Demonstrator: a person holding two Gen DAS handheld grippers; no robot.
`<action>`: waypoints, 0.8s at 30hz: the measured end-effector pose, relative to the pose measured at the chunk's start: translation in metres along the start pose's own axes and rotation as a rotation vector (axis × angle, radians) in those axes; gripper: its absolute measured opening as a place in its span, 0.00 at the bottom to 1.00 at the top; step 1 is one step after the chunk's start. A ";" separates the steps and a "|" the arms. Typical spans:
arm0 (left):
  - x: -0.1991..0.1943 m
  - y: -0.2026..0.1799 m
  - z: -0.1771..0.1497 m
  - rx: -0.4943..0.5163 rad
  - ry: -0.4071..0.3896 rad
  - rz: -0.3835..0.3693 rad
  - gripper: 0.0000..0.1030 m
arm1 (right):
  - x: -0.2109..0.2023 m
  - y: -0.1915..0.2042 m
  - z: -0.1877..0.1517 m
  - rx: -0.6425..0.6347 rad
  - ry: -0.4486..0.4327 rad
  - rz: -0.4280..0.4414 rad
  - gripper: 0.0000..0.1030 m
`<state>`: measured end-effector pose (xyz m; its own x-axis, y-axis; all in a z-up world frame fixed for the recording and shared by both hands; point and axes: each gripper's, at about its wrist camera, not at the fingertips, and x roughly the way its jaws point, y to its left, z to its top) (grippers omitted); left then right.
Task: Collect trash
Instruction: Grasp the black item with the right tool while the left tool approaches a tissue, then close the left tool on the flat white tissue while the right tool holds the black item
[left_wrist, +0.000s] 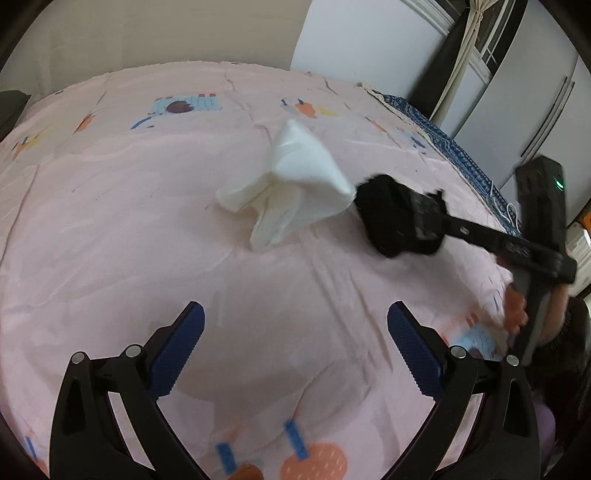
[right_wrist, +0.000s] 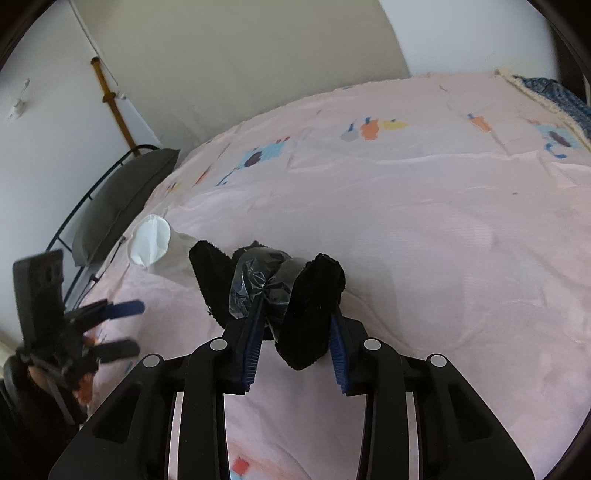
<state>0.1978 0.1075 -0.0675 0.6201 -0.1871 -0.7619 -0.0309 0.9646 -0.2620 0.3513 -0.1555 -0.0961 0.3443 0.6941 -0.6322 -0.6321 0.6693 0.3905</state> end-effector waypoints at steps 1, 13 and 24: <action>0.003 -0.003 0.004 0.011 -0.004 0.024 0.94 | -0.005 -0.002 -0.001 0.003 -0.006 0.000 0.30; 0.032 0.023 0.040 -0.113 -0.019 0.195 0.94 | -0.054 -0.018 -0.017 0.016 -0.061 -0.024 0.30; 0.034 0.067 0.037 -0.283 0.003 0.203 0.94 | -0.049 -0.019 -0.019 0.021 -0.065 -0.014 0.30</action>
<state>0.2459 0.1731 -0.0886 0.5767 0.0027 -0.8169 -0.3701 0.8924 -0.2583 0.3339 -0.2072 -0.0854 0.3980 0.6997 -0.5933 -0.6125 0.6841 0.3960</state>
